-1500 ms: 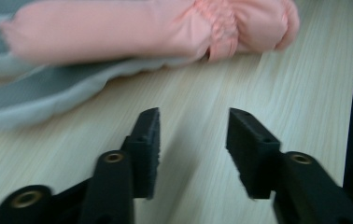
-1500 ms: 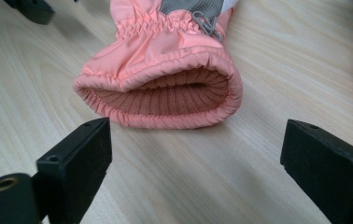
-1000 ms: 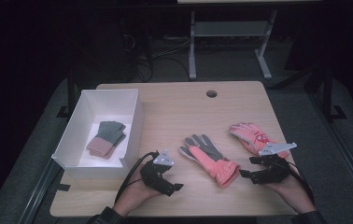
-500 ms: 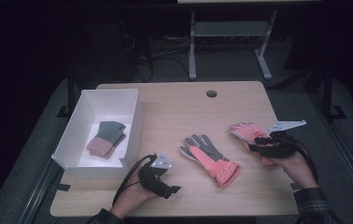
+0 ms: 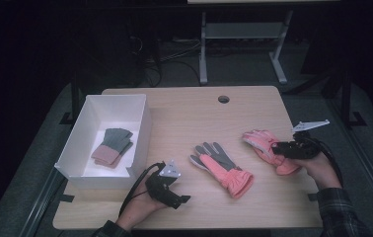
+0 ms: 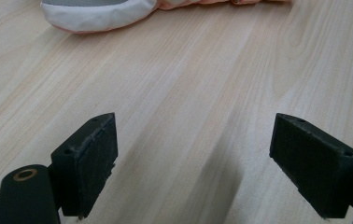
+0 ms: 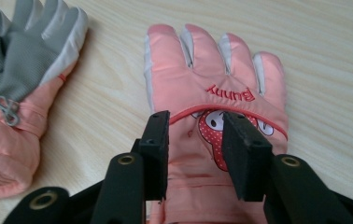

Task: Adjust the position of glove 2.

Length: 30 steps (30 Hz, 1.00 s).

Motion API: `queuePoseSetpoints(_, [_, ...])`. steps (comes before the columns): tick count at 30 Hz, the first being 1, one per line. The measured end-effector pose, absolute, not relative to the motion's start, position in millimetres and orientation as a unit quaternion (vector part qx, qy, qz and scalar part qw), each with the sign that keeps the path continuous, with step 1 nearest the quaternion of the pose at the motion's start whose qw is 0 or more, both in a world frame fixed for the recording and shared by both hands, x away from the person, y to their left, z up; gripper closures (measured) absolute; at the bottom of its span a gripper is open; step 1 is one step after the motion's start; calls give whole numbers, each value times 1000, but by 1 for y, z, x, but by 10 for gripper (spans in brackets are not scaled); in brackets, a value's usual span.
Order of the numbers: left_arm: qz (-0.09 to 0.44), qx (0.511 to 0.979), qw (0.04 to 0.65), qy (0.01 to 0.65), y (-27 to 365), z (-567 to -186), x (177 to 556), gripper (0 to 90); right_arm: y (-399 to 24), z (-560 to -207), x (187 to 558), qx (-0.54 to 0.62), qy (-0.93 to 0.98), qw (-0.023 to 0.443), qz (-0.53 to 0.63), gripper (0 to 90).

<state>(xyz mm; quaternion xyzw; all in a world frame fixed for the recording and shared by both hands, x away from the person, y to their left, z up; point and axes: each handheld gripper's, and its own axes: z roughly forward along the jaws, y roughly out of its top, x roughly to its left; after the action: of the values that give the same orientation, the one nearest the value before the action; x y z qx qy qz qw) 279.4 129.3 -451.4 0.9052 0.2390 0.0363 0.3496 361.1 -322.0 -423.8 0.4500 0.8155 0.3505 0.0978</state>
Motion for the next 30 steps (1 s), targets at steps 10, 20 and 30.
queuePoseSetpoints(10, [31,906,346,244,128,-454,280,149,-307,-441,378,435,853,88,275,586])
queuePoseSetpoints(20, [26,908,342,241,126,-455,280,156,-308,-444,382,437,854,85,268,859])
queuePoseSetpoints(30, [27,908,342,240,129,-455,281,156,-315,-430,377,449,839,80,295,889])
